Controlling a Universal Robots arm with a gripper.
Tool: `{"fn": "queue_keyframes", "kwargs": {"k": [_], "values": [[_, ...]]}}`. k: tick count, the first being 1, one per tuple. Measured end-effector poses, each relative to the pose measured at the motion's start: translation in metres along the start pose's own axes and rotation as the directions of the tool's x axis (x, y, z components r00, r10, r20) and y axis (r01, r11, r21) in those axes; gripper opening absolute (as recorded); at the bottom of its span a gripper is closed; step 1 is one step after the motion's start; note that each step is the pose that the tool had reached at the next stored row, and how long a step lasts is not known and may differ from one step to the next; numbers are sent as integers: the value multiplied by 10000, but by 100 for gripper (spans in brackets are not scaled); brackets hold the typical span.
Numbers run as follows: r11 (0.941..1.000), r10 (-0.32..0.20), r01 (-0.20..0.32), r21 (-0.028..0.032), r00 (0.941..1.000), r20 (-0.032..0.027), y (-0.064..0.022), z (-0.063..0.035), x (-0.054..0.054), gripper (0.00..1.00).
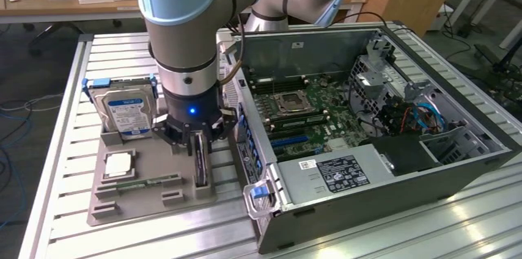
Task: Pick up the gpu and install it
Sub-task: 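Pick up the gpu and move the gpu toward the slot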
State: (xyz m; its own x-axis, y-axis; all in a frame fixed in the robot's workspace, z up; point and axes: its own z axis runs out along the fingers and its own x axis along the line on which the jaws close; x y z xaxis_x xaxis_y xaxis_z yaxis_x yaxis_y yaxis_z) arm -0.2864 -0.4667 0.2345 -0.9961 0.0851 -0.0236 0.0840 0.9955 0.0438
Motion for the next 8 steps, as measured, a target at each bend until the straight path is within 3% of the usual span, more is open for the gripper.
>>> {"fn": "queue_keyframes", "kwargs": {"k": [8], "values": [[10000,-2,2,4,10000,-4,0,2,0,42]]}}
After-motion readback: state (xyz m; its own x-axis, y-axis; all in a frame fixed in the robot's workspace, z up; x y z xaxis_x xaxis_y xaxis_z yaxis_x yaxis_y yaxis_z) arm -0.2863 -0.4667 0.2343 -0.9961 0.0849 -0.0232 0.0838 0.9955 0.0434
